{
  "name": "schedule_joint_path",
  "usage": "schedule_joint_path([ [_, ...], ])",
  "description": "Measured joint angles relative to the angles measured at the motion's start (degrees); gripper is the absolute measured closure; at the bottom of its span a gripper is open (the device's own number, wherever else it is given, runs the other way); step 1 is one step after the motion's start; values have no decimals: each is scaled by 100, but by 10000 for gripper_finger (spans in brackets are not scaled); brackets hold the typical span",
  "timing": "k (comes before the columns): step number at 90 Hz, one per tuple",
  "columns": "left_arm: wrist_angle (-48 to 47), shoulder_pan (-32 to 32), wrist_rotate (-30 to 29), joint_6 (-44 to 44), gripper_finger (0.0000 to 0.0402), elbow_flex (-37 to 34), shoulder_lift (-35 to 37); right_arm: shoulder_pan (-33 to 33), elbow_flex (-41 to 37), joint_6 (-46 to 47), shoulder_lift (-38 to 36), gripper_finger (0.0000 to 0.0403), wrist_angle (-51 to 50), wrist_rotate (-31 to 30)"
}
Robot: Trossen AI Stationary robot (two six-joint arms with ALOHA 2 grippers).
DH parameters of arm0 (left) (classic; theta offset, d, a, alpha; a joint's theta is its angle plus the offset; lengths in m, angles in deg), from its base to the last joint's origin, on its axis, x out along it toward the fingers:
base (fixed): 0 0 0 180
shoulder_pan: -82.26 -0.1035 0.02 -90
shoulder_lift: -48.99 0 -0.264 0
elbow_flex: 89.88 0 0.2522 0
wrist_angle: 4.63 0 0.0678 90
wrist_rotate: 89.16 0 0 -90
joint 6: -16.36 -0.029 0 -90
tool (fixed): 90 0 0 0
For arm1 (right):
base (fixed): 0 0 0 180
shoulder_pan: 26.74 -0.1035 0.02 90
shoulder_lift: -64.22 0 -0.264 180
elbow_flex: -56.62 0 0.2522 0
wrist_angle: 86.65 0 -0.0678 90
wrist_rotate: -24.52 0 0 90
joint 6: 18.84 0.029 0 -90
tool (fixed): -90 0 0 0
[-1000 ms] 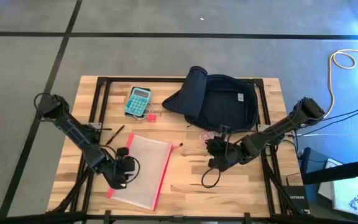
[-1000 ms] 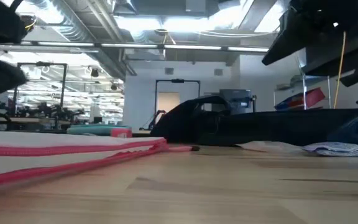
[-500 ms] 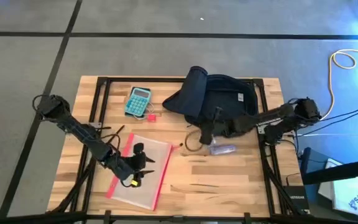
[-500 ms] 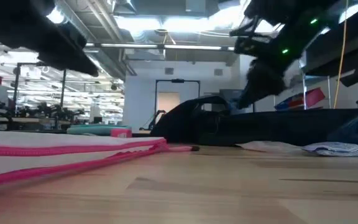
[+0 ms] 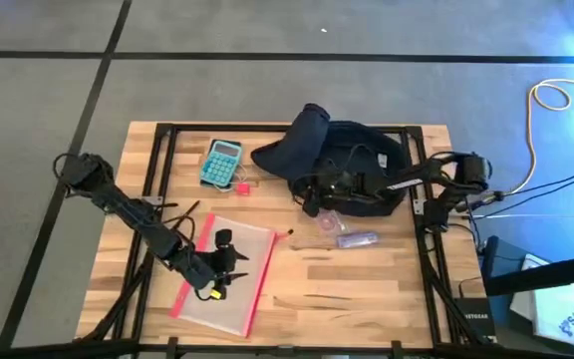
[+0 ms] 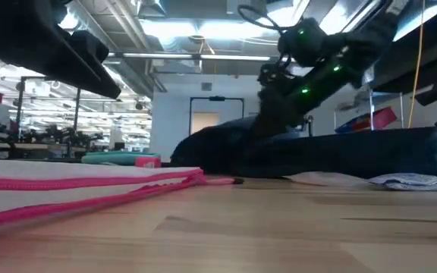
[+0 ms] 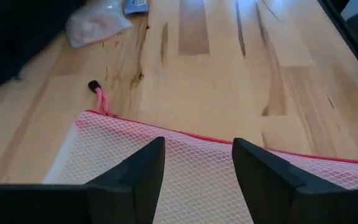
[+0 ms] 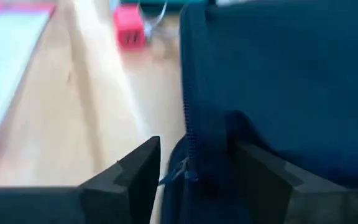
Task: Unpack backpack
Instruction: Put the pink earphones into the transparent zip bag
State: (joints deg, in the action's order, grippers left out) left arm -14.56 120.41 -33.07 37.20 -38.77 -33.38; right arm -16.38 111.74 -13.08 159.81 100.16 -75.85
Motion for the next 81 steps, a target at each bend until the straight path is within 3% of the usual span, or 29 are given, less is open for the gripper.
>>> schedule_joint_path([
  [18, -21, -4, 0, 4, 227, 0, 0, 108, 600, -24, 428, 227, 516, 112],
  [54, -22, -2, 13, 122, 227, -7, 0, 93, 1004, -341, 598, 227, -101, 118],
  [69, -19, -2, 17, 123, 227, -7, 0, -97, 998, -988, 305, 227, -330, 549],
  [81, -31, 0, -134, 84, 227, -9, 0, -356, 1004, -1262, -230, 227, -460, 178],
])
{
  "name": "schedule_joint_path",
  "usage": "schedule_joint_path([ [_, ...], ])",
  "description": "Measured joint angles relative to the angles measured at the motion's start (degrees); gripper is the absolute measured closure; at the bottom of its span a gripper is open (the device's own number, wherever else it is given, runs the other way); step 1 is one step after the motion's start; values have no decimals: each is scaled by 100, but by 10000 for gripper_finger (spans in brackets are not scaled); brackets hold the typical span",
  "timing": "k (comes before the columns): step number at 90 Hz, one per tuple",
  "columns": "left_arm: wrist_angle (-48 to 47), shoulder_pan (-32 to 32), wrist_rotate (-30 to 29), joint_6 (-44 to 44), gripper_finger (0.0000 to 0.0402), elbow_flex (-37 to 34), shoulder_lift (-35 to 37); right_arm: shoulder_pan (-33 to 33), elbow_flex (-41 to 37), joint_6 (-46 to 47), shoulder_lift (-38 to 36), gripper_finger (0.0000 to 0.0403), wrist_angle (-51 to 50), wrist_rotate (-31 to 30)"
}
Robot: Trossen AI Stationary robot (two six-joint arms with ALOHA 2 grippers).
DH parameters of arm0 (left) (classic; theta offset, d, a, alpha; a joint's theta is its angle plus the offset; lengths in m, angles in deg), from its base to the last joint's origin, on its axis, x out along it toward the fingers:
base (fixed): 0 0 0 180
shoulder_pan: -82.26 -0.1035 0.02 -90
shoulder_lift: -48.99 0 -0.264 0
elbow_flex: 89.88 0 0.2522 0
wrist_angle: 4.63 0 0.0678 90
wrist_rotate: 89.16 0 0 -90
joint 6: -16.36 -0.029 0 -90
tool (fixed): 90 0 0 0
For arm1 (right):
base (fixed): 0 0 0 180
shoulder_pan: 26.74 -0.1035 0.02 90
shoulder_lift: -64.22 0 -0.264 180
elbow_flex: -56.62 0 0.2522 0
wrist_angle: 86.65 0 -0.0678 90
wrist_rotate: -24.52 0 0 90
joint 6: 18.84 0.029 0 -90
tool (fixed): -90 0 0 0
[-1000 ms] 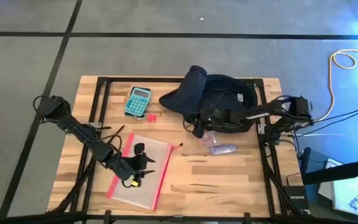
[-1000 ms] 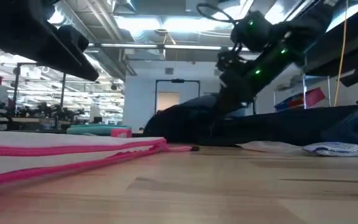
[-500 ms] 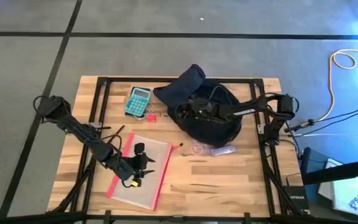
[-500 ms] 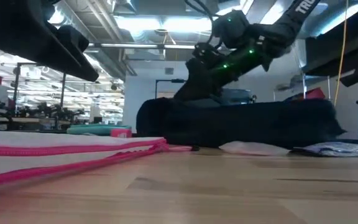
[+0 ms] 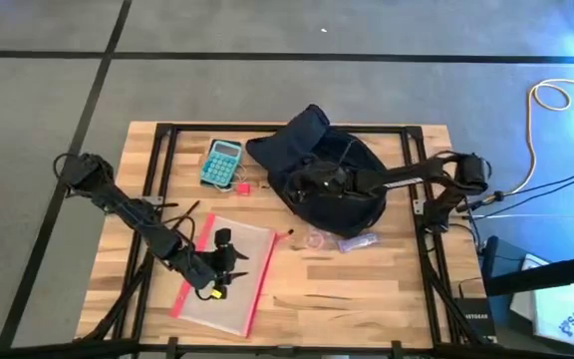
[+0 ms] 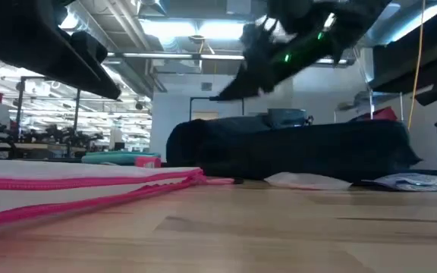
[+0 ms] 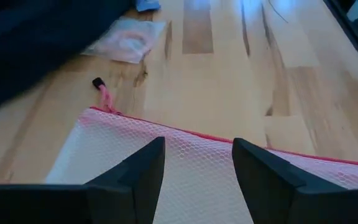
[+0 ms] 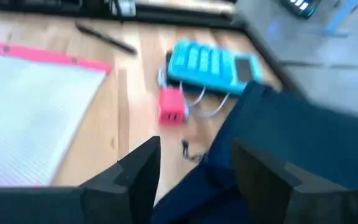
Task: Unpack backpack
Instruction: Put the pink earphones into the transparent zip bag
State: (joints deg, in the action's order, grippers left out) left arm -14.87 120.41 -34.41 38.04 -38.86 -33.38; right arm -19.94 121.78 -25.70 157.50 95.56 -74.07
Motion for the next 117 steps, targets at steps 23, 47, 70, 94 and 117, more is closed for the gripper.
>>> schedule_joint_path([
  [23, -44, 4, -141, 83, 227, -4, 2, -744, 4, 766, -595, 227, -1052, 299],
  [47, -43, 11, -142, 226, 227, -4, 2, -1801, -2, 1776, -591, 227, -2807, 812],
  [70, -42, 11, -288, 235, 227, -4, 2, -2006, -7, 2611, -406, 227, -3351, 725],
  [94, -43, 11, -314, 233, 227, -4, 2, -1989, -9, 2477, 306, 227, -3354, 562],
  [117, -43, 4, -316, 202, 227, -4, 2, -1985, -9, 2446, 395, 227, -3365, -189],
])
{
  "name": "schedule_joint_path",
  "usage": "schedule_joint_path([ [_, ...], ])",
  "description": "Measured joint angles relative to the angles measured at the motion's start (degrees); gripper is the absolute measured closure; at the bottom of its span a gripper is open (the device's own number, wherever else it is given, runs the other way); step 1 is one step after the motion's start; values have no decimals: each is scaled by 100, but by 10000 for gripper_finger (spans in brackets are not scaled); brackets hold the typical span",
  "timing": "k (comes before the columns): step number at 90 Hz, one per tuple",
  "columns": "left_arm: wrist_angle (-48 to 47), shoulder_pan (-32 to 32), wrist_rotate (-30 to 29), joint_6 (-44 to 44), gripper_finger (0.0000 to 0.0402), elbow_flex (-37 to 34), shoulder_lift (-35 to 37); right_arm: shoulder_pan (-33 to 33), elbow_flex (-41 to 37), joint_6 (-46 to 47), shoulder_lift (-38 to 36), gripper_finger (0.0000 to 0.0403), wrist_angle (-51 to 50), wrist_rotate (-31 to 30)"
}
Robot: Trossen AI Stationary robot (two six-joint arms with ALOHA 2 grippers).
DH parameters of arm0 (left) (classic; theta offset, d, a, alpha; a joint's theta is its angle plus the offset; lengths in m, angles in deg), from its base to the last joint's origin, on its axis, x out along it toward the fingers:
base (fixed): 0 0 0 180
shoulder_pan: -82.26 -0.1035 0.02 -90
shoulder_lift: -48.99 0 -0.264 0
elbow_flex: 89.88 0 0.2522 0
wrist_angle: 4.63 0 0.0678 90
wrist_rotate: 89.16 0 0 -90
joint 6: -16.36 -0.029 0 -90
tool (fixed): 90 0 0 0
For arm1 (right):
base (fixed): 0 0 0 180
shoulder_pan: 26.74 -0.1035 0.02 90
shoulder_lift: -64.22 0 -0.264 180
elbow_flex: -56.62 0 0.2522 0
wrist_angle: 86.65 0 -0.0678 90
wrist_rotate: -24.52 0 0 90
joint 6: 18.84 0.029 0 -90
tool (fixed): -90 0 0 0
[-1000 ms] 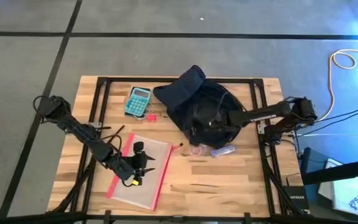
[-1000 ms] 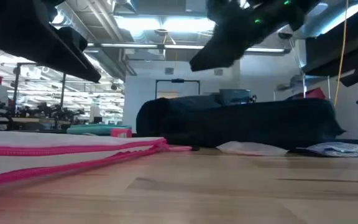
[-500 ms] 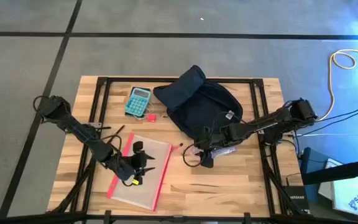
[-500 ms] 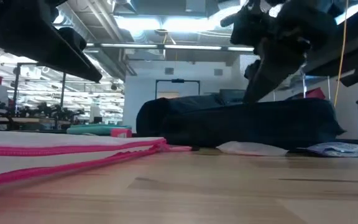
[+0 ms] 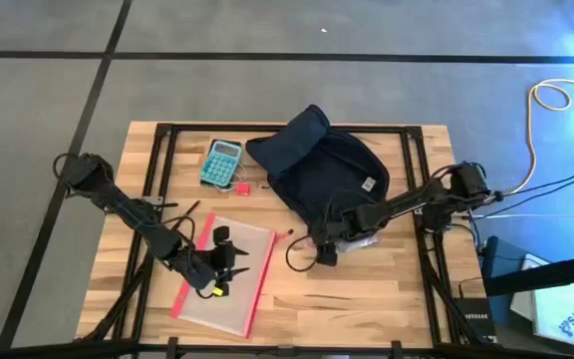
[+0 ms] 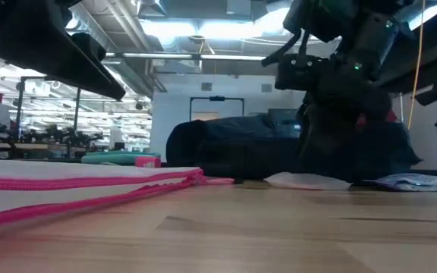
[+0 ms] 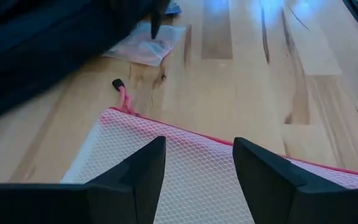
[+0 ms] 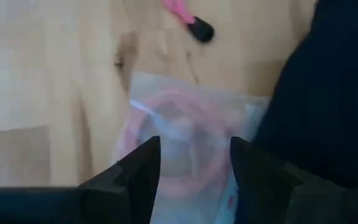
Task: Unpack backpack
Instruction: Put the pink earphones into the transparent zip bag
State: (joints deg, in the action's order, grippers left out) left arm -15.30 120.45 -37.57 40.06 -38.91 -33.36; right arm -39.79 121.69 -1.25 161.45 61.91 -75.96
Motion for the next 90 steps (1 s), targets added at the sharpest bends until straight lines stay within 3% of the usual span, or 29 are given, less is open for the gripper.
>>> schedule_joint_path([
  [16, 0, 0, -85, -5, 227, 0, 0, 42, 0, 5, 90, 227, 106, 279],
  [50, -70, 0, -275, 139, 227, 0, 0, 166, 9, -95, 493, 231, 566, 200],
  [90, -70, 0, -269, 275, 227, 0, -262, 230, 2, -326, 505, 337, 710, 91],
])
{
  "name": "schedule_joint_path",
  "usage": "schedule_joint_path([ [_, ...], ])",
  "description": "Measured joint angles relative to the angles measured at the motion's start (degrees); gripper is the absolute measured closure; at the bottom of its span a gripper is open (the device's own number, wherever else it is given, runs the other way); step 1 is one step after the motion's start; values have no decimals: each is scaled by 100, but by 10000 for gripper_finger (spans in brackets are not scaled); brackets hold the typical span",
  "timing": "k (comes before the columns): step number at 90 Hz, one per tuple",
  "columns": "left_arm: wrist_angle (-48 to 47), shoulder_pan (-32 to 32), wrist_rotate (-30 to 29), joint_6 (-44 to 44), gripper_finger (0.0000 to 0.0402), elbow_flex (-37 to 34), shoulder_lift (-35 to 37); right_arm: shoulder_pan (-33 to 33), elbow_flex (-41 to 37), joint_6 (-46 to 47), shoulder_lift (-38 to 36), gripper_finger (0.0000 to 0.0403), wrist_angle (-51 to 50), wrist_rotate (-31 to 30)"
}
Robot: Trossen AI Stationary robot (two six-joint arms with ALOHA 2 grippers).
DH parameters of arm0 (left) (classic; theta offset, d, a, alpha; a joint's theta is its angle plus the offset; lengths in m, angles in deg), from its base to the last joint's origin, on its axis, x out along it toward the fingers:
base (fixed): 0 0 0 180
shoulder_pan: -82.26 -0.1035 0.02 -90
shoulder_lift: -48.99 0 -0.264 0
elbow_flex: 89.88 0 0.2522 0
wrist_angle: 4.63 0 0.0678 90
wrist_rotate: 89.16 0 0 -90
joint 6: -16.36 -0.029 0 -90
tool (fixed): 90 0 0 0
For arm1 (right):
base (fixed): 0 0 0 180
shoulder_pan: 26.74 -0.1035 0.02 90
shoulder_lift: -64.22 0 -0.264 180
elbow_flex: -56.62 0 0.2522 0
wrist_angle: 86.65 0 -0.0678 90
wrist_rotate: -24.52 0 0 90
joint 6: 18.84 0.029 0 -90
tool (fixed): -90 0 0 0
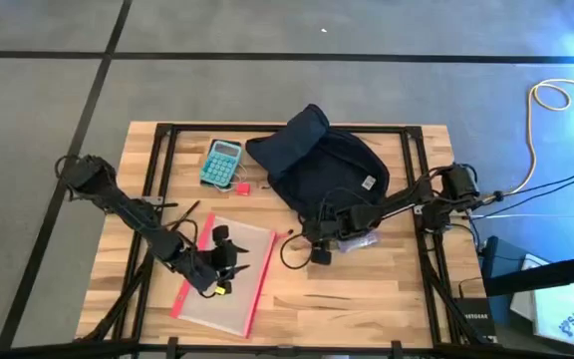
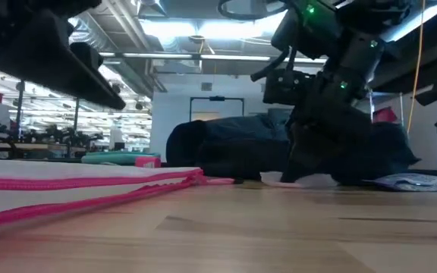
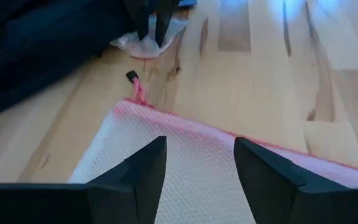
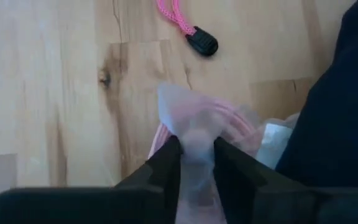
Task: Unpack backpack
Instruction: Put the pink earphones into the transparent zip bag
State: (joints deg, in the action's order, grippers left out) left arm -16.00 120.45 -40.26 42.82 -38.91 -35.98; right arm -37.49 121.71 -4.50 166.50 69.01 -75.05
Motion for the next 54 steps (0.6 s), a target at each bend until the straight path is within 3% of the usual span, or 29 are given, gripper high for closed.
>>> schedule_joint_path([
  [54, 22, 0, 42, 416, 227, 0, -501, -4, -2, -234, 4, 345, 51, -52],
])
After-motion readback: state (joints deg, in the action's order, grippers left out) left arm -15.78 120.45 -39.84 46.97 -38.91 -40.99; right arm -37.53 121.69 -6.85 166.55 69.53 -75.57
